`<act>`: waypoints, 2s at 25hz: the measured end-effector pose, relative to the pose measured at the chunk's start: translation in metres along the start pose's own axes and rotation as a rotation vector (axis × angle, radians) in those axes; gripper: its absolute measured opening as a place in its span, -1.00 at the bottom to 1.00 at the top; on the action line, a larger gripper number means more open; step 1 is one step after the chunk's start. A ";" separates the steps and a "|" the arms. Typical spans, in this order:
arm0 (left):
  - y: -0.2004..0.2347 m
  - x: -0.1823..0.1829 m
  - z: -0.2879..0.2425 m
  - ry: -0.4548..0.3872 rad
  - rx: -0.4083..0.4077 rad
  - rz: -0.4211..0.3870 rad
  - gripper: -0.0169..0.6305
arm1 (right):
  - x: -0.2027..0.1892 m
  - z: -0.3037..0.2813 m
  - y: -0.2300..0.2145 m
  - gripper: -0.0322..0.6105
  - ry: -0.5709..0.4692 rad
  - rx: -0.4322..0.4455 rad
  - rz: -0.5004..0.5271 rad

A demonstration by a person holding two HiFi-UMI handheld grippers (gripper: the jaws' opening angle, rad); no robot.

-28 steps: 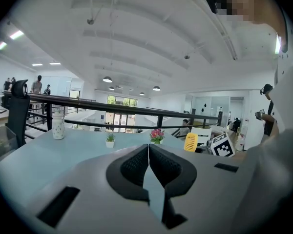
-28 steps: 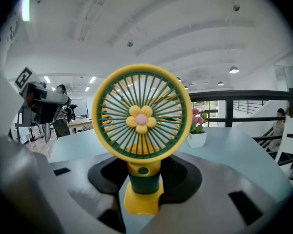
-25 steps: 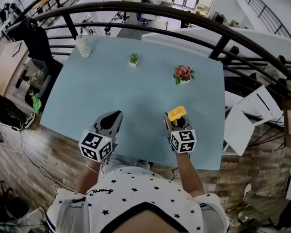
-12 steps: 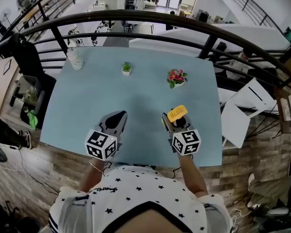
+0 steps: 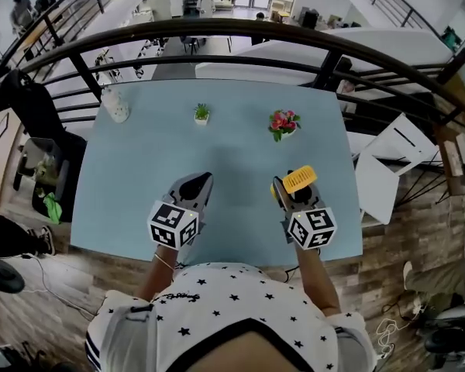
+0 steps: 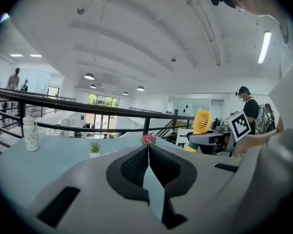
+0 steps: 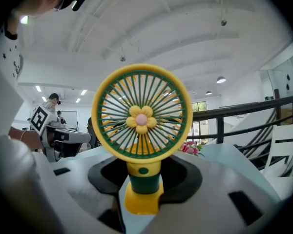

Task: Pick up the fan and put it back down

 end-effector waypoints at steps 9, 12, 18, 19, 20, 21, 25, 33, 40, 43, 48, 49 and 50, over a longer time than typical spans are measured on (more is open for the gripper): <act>0.005 -0.006 0.001 0.012 -0.028 0.004 -0.86 | -0.004 0.009 0.004 -0.36 0.002 -0.057 -0.018; 0.006 -0.005 0.002 0.009 -0.029 0.002 -0.86 | -0.004 0.010 0.007 -0.36 -0.001 -0.057 -0.019; 0.002 -0.007 0.008 0.010 -0.029 0.011 -0.86 | -0.005 0.014 0.012 -0.37 0.004 -0.055 -0.012; 0.001 -0.008 0.008 0.011 -0.030 0.012 -0.86 | -0.006 0.015 0.012 -0.37 0.005 -0.056 -0.013; 0.000 -0.008 0.009 0.012 -0.030 0.012 -0.86 | -0.006 0.016 0.012 -0.36 0.007 -0.057 -0.013; 0.000 -0.008 0.009 0.012 -0.029 0.012 -0.86 | -0.007 0.016 0.012 -0.36 0.008 -0.056 -0.012; 0.000 -0.006 0.010 0.008 -0.026 0.013 -0.86 | -0.006 0.016 0.012 -0.36 0.008 -0.055 -0.011; 0.003 -0.006 0.015 0.005 -0.009 0.010 -0.86 | -0.007 0.010 0.015 -0.37 0.003 -0.038 -0.009; 0.011 -0.003 0.030 0.004 0.034 0.004 -0.86 | -0.016 -0.003 0.015 -0.36 0.014 -0.033 -0.001; 0.015 -0.002 0.038 0.004 0.061 -0.002 -0.86 | -0.024 -0.011 0.015 -0.36 0.026 -0.028 0.000; 0.022 0.002 0.055 -0.005 0.104 -0.015 -0.86 | -0.038 -0.023 0.017 -0.36 0.050 -0.017 0.017; 0.023 0.003 0.058 -0.009 0.112 -0.016 -0.86 | -0.041 -0.026 0.017 -0.36 0.057 -0.015 0.023; 0.024 0.004 0.061 -0.012 0.119 -0.017 -0.86 | -0.045 -0.029 0.017 -0.36 0.064 -0.014 0.029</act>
Point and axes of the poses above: the fingertips, and each gripper's own axes: z backward along the fingers, y to its left, x out of its top, the point moved 4 cm from there along z, backward along the fingers, and after that the axes turned 15 degrees about -y, right-handed, at the moved point
